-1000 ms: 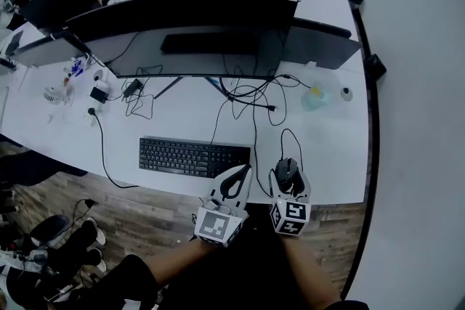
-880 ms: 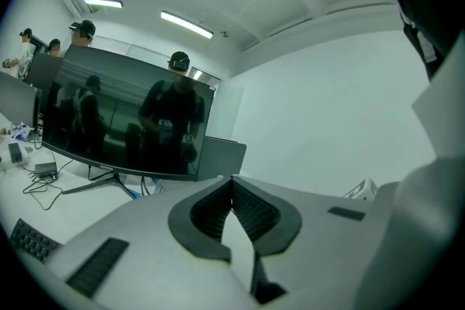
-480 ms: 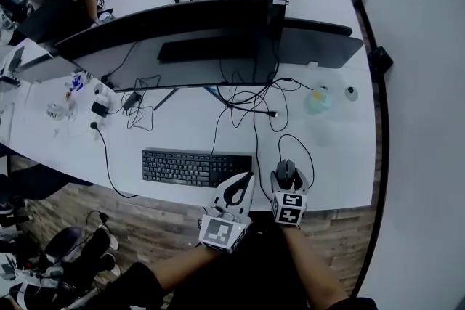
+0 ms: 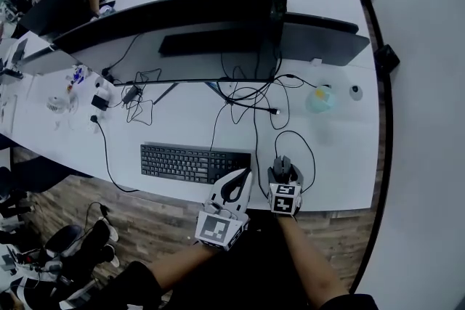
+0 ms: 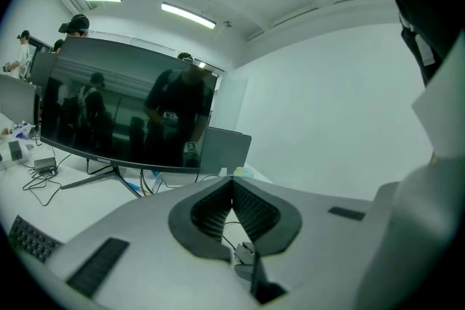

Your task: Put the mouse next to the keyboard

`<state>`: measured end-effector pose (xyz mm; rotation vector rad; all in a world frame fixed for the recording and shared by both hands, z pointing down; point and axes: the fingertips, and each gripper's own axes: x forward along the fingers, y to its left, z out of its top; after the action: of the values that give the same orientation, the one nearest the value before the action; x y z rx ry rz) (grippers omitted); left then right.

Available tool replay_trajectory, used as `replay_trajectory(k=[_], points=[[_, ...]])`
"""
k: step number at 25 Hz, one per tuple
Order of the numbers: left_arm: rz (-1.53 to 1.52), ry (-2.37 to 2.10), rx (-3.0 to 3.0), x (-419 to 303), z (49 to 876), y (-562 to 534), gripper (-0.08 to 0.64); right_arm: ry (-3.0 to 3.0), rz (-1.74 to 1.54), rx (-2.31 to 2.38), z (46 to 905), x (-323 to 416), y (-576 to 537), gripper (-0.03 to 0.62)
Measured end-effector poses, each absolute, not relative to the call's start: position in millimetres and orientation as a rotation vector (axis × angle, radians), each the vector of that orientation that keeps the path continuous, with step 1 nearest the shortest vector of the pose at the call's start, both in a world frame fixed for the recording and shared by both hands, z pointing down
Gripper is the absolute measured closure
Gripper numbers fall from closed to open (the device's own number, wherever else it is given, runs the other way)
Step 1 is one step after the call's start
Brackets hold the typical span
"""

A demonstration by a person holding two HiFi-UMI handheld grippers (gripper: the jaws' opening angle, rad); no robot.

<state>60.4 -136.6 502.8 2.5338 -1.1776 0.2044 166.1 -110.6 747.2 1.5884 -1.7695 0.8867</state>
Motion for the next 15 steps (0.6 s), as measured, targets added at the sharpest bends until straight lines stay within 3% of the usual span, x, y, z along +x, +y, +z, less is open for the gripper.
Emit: replay_trajectory(k=[15], points=[[0.201,-1.176,2.521,66.1,502.8,-133.8,0.557,-1.746,0.904,1.556,762.5,163.0,-109.7,0.268]])
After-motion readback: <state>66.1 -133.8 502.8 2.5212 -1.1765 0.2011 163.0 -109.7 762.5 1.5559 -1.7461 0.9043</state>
